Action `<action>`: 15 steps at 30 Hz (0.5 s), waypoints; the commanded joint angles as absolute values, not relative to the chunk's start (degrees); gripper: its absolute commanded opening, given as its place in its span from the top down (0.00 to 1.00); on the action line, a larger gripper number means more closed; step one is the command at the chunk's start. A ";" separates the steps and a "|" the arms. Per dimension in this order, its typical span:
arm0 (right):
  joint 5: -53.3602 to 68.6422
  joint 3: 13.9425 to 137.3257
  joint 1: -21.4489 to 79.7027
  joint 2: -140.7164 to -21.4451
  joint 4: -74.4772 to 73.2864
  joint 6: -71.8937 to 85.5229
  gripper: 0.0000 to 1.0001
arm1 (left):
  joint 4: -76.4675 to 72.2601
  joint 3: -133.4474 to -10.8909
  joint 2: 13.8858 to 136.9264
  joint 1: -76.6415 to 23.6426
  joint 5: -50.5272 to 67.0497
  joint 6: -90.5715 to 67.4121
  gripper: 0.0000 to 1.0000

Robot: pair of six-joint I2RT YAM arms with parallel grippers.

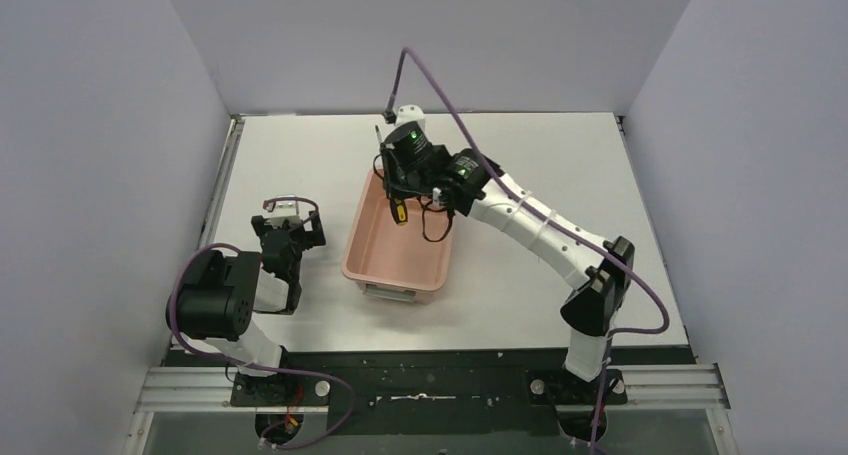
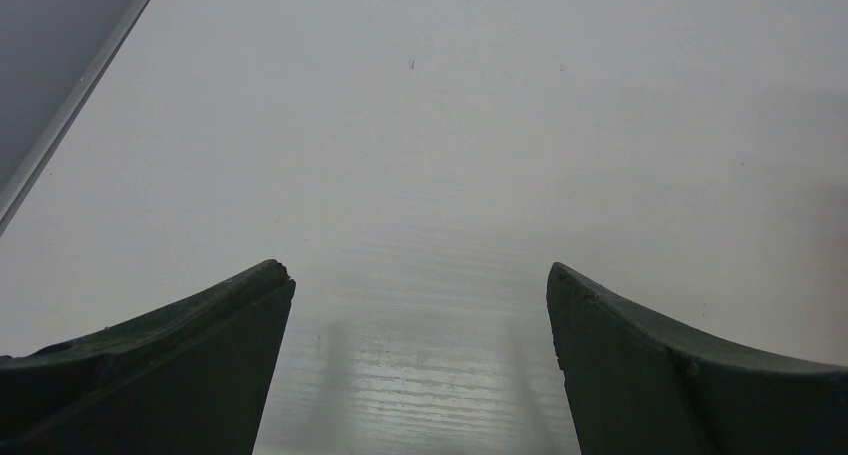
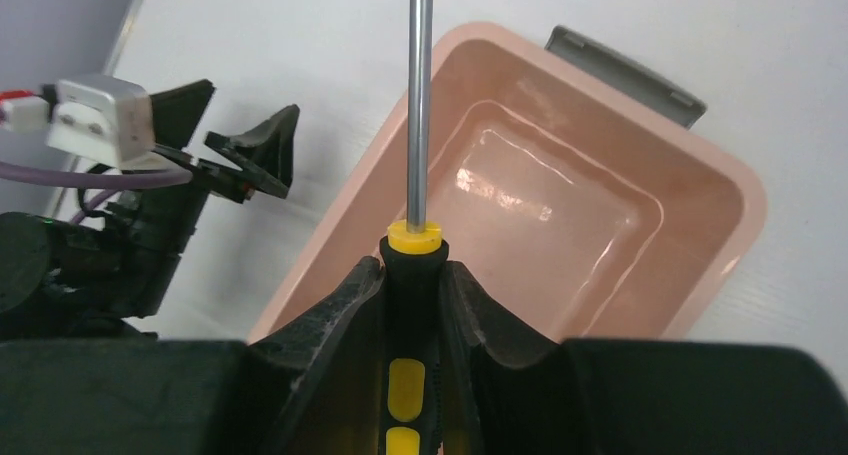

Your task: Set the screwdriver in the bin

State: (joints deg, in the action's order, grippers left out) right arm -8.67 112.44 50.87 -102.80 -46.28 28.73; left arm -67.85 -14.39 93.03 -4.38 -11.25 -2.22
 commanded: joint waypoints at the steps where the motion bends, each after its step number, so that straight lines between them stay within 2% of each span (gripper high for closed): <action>1: -15.43 107.10 52.71 -106.59 -41.51 31.39 1.00 | -69.24 -14.59 92.29 -4.22 -10.46 -1.72 0.03; 13: -14.50 86.56 55.20 -114.98 -31.90 37.44 1.00 | -69.21 -14.59 92.33 -4.22 -10.46 -1.73 0.03; 15: -14.87 85.58 55.20 -115.68 -31.40 37.93 0.96 | -69.25 -14.59 92.31 -4.20 -10.46 -1.74 0.03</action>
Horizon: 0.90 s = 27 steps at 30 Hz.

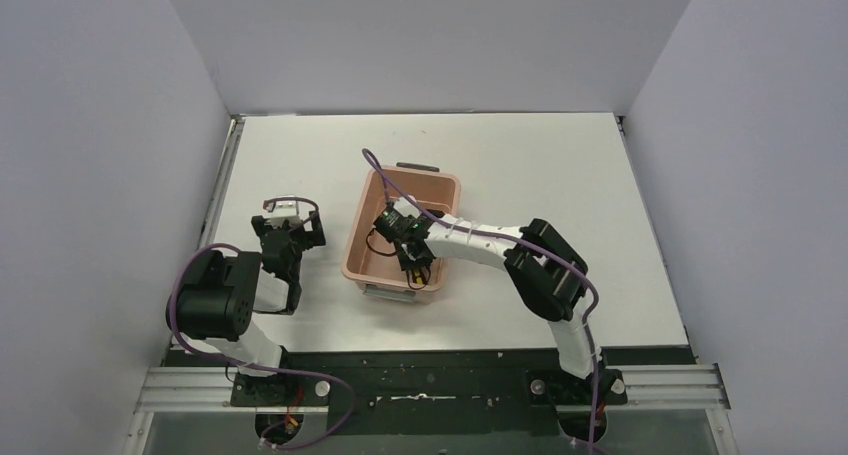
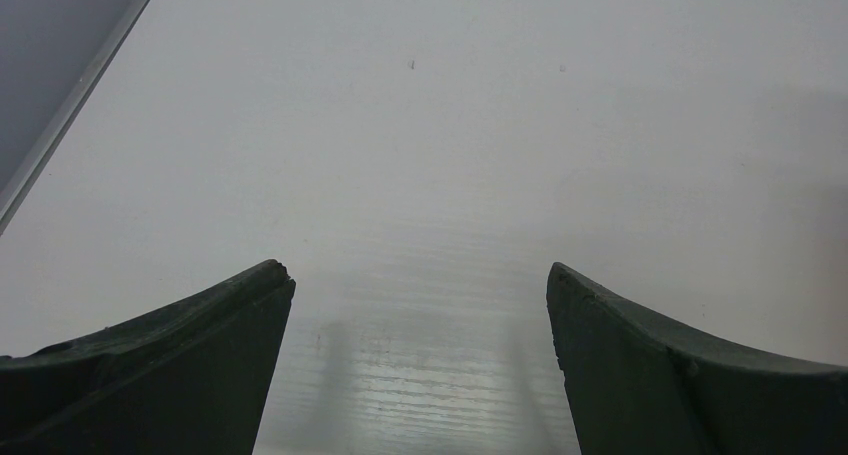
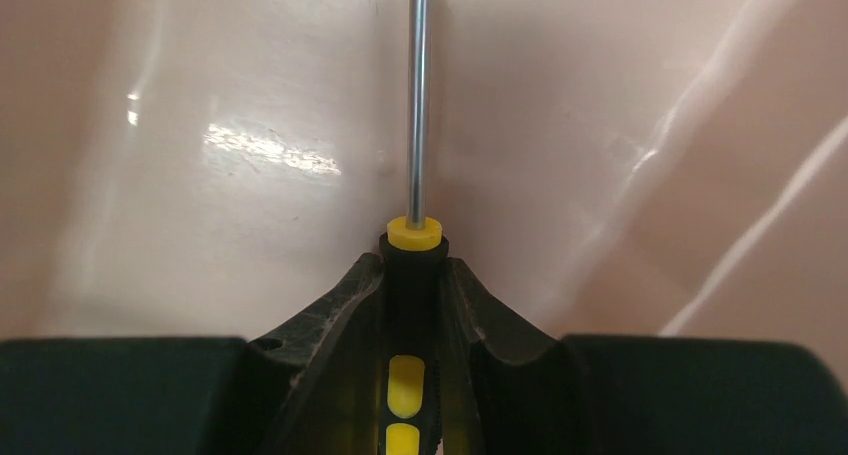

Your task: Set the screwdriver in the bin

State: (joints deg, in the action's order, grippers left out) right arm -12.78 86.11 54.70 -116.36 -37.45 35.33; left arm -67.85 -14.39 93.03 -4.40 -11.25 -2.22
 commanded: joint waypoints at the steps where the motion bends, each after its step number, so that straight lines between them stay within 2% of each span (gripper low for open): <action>1: -15.27 85.24 55.24 -115.80 -31.19 38.22 0.91 | -69.30 -14.59 92.34 -4.21 -10.46 -1.72 0.03; 5: -16.13 84.84 55.33 -114.79 -31.06 38.76 0.65 | -69.30 -14.59 92.33 -4.17 -10.46 -1.69 0.03; 7: -16.99 85.79 55.52 -113.91 -31.94 38.61 0.56 | -69.24 -14.59 92.30 -4.22 -10.46 -1.70 0.02; 13: -19.50 90.96 56.70 -109.40 -35.96 36.21 0.48 | -69.30 -14.59 92.31 -4.21 -10.46 -1.74 0.03; 15: -19.90 92.67 57.26 -107.12 -36.35 34.70 0.41 | -69.25 -14.59 92.32 -4.22 -10.46 -1.74 0.03; 16: -20.13 93.03 57.63 -105.48 -35.79 33.20 0.32 | -69.24 -14.59 92.29 -4.20 -10.46 -1.69 0.03; 18: -20.54 93.14 58.28 -102.07 -34.28 30.29 0.07 | -69.24 -14.59 92.29 -4.22 -10.46 -1.71 0.03; 19: -20.33 92.86 58.37 -99.37 -33.08 28.54 0.00 | -69.28 -14.59 92.30 -4.22 -10.46 -1.75 0.03; 27: -26.20 78.59 56.60 -79.78 -19.46 15.12 0.00 | -69.25 -14.59 92.33 -4.22 -10.46 -1.72 0.03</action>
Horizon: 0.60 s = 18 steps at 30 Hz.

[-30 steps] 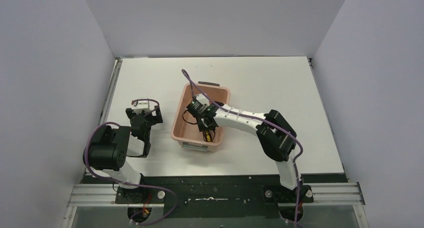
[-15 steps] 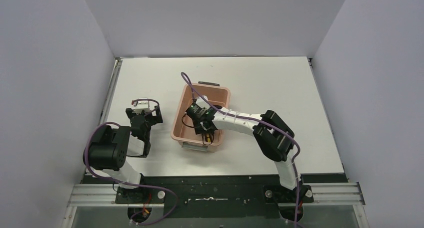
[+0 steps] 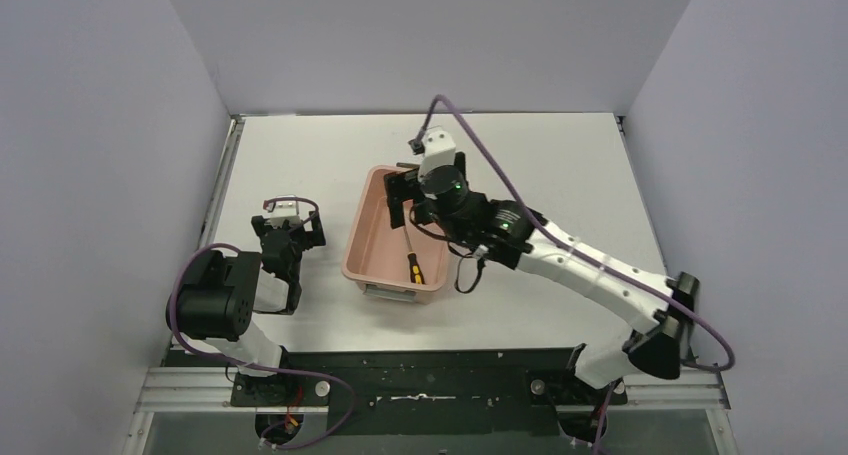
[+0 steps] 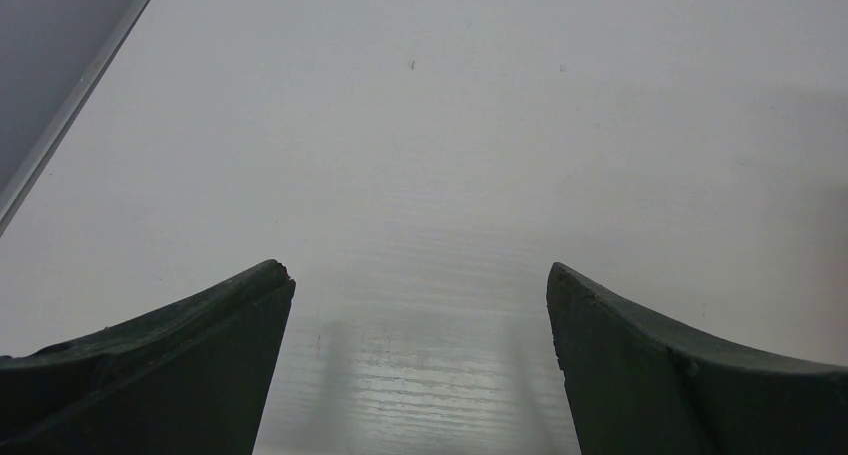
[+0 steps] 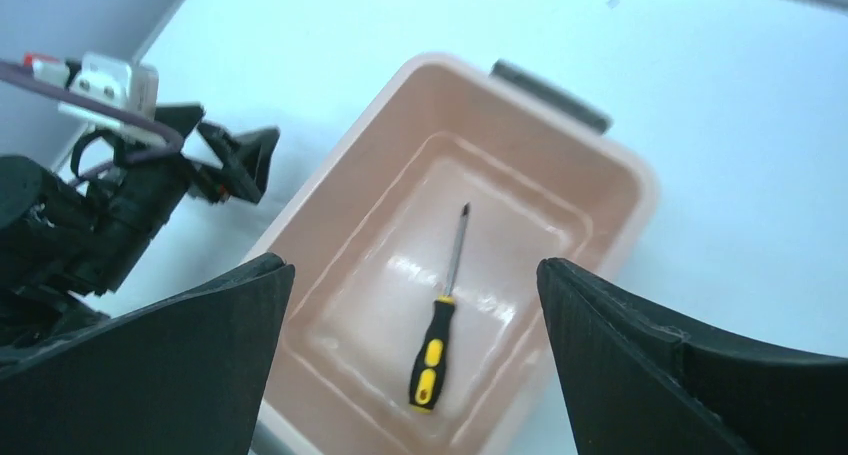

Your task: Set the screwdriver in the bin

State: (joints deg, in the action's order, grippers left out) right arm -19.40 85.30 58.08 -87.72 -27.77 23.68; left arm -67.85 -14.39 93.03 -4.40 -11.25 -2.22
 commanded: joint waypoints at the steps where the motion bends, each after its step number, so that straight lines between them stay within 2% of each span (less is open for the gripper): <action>1: -27.96 75.62 55.74 -77.35 -17.80 13.77 0.00 | -69.30 -14.59 92.36 -4.22 -10.46 -1.72 0.03; 11: -27.28 39.69 35.91 -52.98 2.97 7.13 0.00 | -69.21 -14.59 92.33 -4.20 -10.46 -1.70 0.03; 18: -29.17 21.38 31.82 -45.36 13.66 6.30 0.00 | -69.21 -14.59 92.29 -4.22 -10.46 -1.73 0.03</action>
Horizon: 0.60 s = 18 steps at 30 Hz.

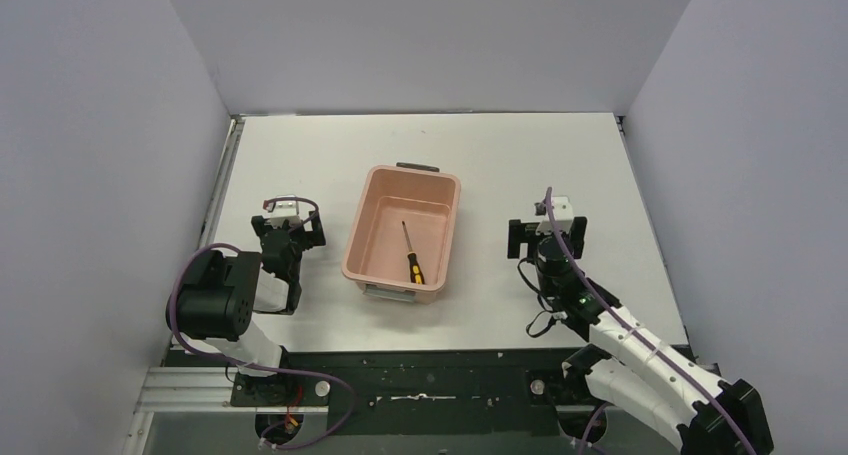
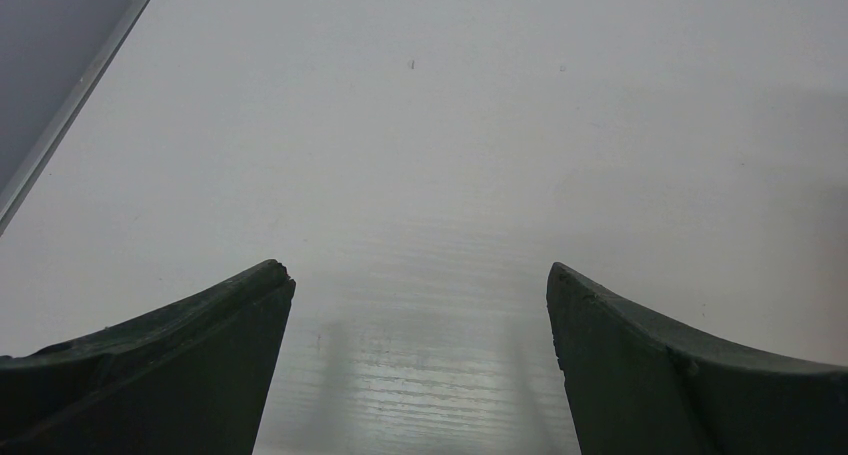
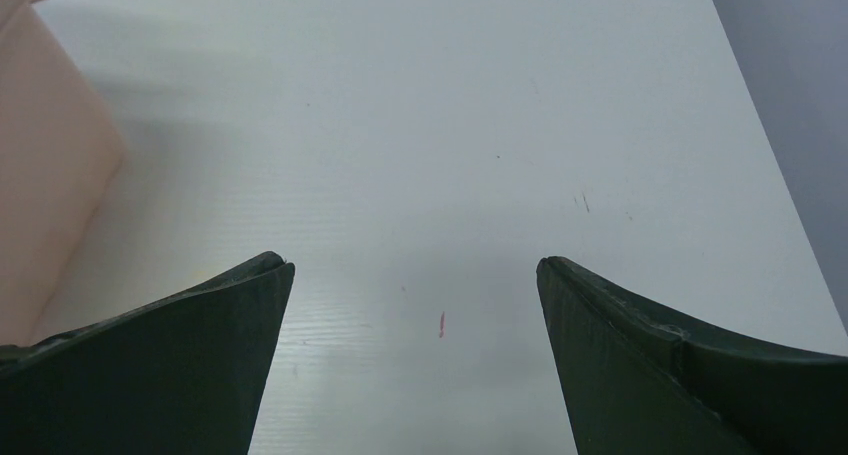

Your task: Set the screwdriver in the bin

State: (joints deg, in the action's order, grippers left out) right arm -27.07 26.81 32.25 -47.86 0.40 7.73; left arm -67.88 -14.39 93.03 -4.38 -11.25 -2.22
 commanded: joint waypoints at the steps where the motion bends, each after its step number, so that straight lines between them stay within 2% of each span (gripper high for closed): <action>1: -29.32 19.67 31.82 -45.28 15.33 6.25 0.00 | -69.25 -14.59 92.29 -4.21 -10.46 -1.75 0.03; 8: -30.26 15.34 31.79 -49.10 21.13 8.82 0.00 | -69.26 -14.59 92.36 -4.22 -10.50 -1.73 0.03; 18: -30.23 16.26 31.74 -51.20 20.52 8.61 0.00 | -68.97 -14.76 92.51 -4.19 -10.63 -1.55 0.03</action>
